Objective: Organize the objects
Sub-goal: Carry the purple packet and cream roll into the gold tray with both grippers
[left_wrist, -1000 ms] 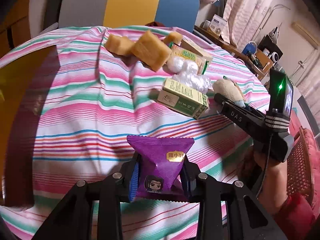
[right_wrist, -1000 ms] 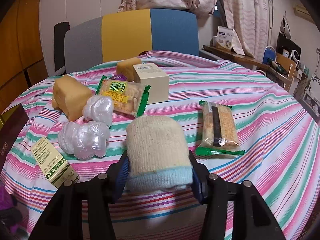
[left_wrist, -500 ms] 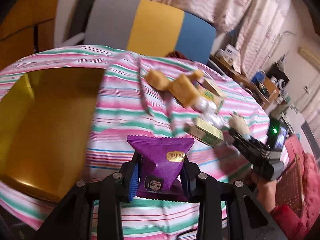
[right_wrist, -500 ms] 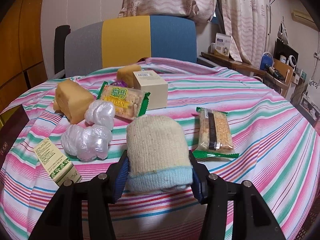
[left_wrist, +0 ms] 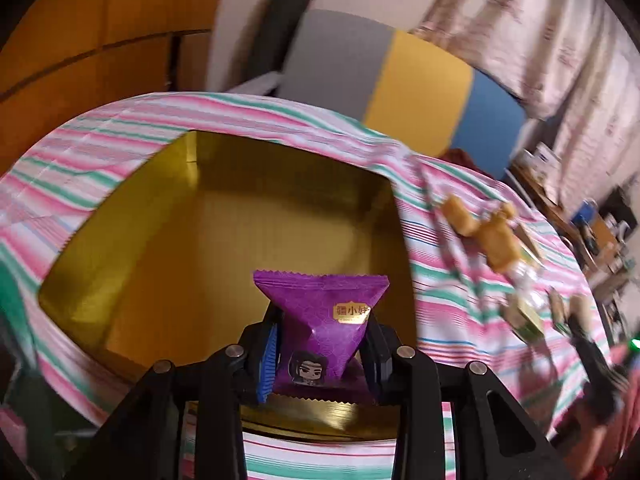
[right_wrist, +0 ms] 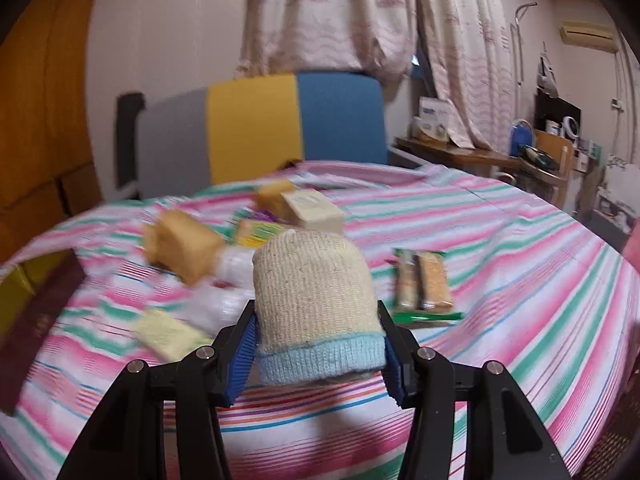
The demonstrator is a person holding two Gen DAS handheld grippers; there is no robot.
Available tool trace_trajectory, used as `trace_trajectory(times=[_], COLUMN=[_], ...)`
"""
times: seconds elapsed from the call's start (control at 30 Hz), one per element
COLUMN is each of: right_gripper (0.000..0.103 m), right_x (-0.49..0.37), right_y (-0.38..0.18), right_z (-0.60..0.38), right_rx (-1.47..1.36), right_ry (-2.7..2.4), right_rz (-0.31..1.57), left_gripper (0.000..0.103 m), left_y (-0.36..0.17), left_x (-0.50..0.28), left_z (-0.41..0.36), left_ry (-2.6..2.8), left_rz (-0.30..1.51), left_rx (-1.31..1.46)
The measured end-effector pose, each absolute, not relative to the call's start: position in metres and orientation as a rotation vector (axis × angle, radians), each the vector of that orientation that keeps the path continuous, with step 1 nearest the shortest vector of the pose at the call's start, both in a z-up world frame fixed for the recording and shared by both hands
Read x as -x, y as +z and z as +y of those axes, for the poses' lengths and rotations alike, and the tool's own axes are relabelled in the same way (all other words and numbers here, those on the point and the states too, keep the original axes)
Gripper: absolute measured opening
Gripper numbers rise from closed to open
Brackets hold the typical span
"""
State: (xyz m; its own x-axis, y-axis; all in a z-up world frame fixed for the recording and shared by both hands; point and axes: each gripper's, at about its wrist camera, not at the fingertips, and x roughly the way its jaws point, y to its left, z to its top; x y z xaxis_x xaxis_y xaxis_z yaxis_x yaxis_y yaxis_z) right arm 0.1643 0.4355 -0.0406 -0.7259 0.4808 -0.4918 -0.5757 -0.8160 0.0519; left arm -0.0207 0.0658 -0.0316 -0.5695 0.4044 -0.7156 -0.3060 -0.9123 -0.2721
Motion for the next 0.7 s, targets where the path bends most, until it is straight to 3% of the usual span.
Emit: trace_trajectory(times=[0.3, 0.7], right_gripper=[0.054, 0.054], right_x=[-0.137, -0.062], right_y=[0.014, 0.015], right_z=[0.324, 0.209], right_rx=[0.612, 0.919], right_ry=[2.887, 3.154], right_rz=[0.257, 0.341], left_gripper=[0.036, 0.036], left_y=[-0.051, -0.064], left_x=[0.053, 0.064], left_z=[0.025, -0.010], left_ry=[2.595, 2.703], left_rz=[-0.135, -0.120], left_rx=[1.249, 1.305])
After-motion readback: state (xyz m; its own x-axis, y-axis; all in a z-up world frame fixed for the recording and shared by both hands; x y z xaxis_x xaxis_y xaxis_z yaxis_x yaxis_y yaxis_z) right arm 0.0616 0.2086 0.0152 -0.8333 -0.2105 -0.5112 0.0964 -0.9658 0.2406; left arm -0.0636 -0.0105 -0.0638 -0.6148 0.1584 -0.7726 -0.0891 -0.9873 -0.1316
